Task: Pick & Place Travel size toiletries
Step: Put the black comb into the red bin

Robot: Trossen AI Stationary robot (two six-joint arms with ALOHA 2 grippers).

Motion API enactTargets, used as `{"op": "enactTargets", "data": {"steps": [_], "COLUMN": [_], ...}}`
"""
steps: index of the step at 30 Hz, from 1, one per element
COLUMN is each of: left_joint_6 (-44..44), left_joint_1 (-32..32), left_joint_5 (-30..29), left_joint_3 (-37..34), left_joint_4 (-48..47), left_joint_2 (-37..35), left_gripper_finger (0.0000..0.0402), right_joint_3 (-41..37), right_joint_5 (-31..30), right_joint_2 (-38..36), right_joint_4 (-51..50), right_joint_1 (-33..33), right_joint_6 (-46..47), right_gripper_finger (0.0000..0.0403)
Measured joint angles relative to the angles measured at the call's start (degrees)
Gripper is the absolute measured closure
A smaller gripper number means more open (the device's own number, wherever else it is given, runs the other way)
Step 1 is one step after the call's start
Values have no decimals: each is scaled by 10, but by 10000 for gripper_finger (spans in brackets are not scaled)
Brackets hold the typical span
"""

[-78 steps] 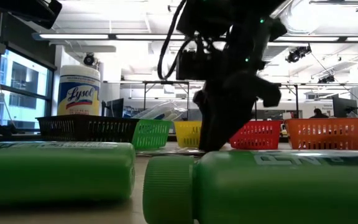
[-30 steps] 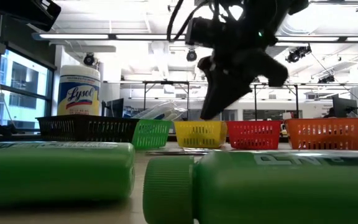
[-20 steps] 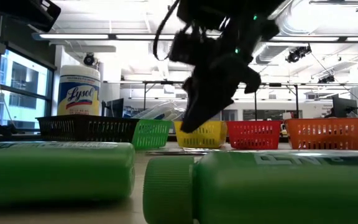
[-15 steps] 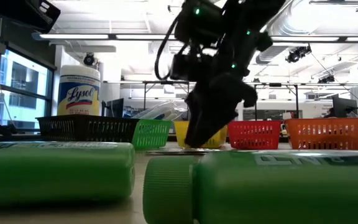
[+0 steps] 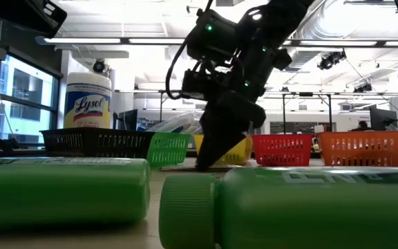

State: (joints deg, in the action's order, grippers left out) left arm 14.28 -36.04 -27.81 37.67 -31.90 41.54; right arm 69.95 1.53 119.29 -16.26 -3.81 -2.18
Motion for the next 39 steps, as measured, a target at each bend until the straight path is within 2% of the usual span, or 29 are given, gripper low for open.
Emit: {"op": "enactTargets", "data": {"steps": [3, 4, 8, 14, 19, 24, 30, 32, 35, 39], "left_joint_6": [0, 0, 0, 0, 0, 0, 0, 0, 5, 6], "left_joint_1": [0, 0, 0, 0, 0, 0, 0, 0, 0, 0], "left_joint_5": [0, 0, 0, 0, 0, -1, -1, -1, -1, -1], "left_joint_3": [0, 0, 0, 0, 0, 0, 0, 0, 0, 0], "left_joint_4": [0, 1, 0, 0, 0, 0, 0, 0, 0, 0], "left_joint_2": [0, 0, 0, 0, 0, 0, 0, 0, 0, 0], "left_gripper_finger": [402, 402, 402, 402, 402, 402, 402, 402, 402, 402], "right_joint_3": [0, 0, 0, -5, -8, -6, -5, -5, -5, -9], "right_joint_5": [5, 2, -26, -75, -77, -115, -126, -101, -37, -43], "right_joint_2": [-2, -2, -2, -38, -69, -88, -98, -98, -95, -90], "right_joint_4": [2, 3, 9, -4, -30, -38, -44, -51, -65, -85], "right_joint_1": [-5, -8, -17, -41, -58, -73, -74, -66, -52, -37], "right_joint_6": [2, 2, -4, -21, -24, -24, -8, 7, 26, 54], "right_gripper_finger": [374, 388, 400, 401, 401, 401, 401, 397, 378, 317]}}
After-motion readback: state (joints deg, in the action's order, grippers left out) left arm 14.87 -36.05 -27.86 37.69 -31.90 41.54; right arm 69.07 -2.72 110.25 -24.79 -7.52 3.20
